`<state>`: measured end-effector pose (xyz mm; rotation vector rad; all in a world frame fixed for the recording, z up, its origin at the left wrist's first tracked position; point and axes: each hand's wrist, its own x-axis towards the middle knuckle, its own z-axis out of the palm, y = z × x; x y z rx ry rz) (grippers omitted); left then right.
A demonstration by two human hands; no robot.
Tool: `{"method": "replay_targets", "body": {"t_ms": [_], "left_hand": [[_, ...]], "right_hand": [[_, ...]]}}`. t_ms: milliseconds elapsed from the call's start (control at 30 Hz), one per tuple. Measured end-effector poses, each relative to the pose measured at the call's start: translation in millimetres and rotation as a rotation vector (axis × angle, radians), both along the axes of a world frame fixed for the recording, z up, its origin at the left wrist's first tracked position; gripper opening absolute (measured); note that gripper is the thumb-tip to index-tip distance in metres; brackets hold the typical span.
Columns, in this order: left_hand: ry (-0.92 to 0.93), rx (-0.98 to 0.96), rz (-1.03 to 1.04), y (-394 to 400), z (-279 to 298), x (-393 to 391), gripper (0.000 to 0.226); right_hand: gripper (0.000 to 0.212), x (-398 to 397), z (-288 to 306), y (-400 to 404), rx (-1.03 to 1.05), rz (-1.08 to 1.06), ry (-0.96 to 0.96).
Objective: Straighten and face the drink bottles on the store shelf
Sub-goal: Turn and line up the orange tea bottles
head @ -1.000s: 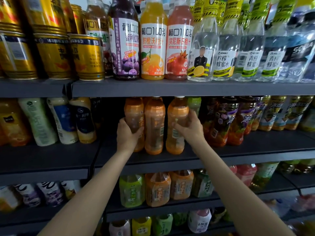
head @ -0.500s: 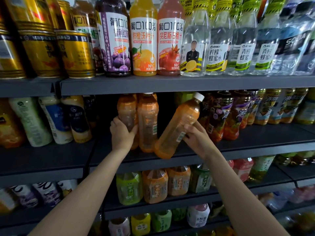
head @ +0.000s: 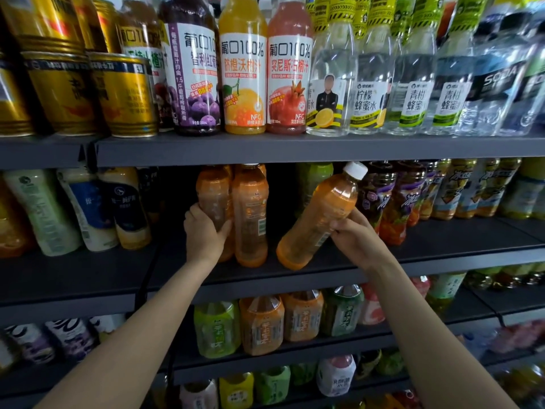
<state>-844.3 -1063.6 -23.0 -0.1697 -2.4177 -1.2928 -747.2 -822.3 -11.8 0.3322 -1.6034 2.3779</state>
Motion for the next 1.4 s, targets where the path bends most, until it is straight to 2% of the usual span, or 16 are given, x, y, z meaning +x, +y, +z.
{"method": "replay_targets", "body": {"t_ms": [67, 133, 200, 267, 333, 433, 533, 700, 767, 900, 1133, 1400], "left_hand": [[0.004, -0.004, 0.000, 0, 0, 0, 0.065], [0.008, -0.002, 0.001, 0, -1, 0, 0.064], [0.016, 0.004, -0.003, -1, -2, -1, 0.063], [0.016, 0.004, -0.005, -1, -2, 0, 0.064], [0.019, 0.003, -0.011, -1, -2, 0, 0.065], [0.017, 0.010, -0.013, -1, -1, 0, 0.067], [0.022, 0.005, -0.003, 0, -2, -1, 0.068], [0.048, -0.008, -0.003, 0, -3, -1, 0.068], [0.060, -0.010, -0.010, -1, -5, -2, 0.069], [0.053, -0.008, -0.016, -4, -8, -6, 0.071], [0.051, -0.024, -0.030, -6, -10, -11, 0.072], [0.091, 0.005, -0.040, -8, -22, -24, 0.071]], "right_hand": [[0.041, -1, 3, 0, 0.012, 0.017, -0.011], [0.041, -2, 10, -6, 0.114, -0.025, -0.032], [0.043, -9, 15, -20, 0.292, -0.199, -0.086], [0.044, -20, 17, -40, 0.436, -0.469, -0.146], [0.054, -31, 13, -60, 0.553, -0.690, -0.167], [0.059, -36, 2, -77, 0.634, -0.848, -0.077], [0.057, -31, -7, -84, 0.612, -0.870, -0.002], [0.057, -38, -11, -88, 0.512, -0.853, 0.008], [0.061, -45, -13, -89, 0.577, -0.828, -0.014], [0.073, -41, -38, -85, 0.836, -0.812, -0.216], [0.055, -91, -26, -71, 1.026, -0.861, -0.368], [0.038, -155, -25, -67, 1.256, -0.884, -0.360]]}}
